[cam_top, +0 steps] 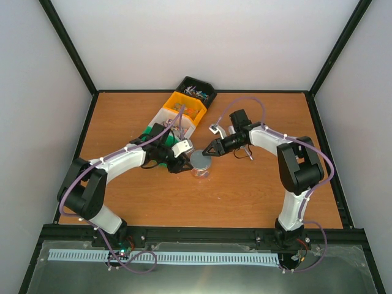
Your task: Pack the candies
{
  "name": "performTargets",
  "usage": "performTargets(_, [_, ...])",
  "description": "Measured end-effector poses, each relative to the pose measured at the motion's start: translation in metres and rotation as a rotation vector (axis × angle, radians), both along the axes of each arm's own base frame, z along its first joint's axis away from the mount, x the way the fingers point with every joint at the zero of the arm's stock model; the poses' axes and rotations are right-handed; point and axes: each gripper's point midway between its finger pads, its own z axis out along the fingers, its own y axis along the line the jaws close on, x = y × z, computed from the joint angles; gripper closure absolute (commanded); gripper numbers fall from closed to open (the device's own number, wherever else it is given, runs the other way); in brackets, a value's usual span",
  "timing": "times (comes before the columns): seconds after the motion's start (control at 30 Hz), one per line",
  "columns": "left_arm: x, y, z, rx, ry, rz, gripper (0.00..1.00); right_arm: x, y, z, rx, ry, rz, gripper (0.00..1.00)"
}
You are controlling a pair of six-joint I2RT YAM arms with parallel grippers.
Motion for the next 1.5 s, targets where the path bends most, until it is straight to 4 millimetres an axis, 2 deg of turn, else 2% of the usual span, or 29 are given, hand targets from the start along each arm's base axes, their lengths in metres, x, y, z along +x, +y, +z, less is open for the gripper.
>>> performTargets(0.3, [-0.001,-0.001,-0.002,-0.001,0.010,-0.003,0.58,0.000,0.000,0.003,0.059,0.000,0.010,0.85])
performTargets(0.53, [-0.006,0.001,0.005,0.017,0.047,-0.022,0.54,-0.001,-0.001,0.000,0.093,0.022,0.019,0.83])
performTargets(0.67, [-0.010,-0.001,0.019,0.004,0.057,-0.037,0.45,-0.002,-0.001,0.000,0.097,0.022,0.021,0.81])
performTargets(0.73, [-0.008,-0.002,0.028,-0.008,0.050,-0.037,0.44,-0.001,-0.001,0.000,0.095,0.017,0.021,0.80])
performTargets(0.9, [0.011,-0.012,0.046,-0.040,0.063,0.003,0.47,-0.004,-0.002,-0.004,0.081,0.031,0.018,0.80])
performTargets(0.97, [0.020,-0.016,0.043,-0.041,0.086,0.019,0.49,-0.004,-0.002,-0.004,0.080,0.031,0.018,0.80])
performTargets(1.07, [0.028,-0.020,0.029,-0.026,0.135,0.038,0.54,-0.004,-0.002,-0.004,0.080,0.031,0.018,0.79])
performTargets(1.13, [0.029,-0.020,0.019,-0.011,0.164,0.047,0.55,-0.004,-0.002,-0.004,0.080,0.028,0.019,0.76])
performTargets(1.23, [0.030,-0.018,0.007,0.015,0.187,0.058,0.56,-0.004,-0.003,-0.005,0.076,0.018,0.022,0.65])
performTargets(1.37, [0.031,-0.017,0.006,0.026,0.178,0.064,0.54,-0.003,-0.005,-0.006,0.054,-0.013,0.024,0.42])
performTargets(1.5, [0.032,-0.014,0.009,0.040,0.159,0.068,0.47,-0.004,-0.008,-0.001,0.041,-0.065,0.038,0.26])
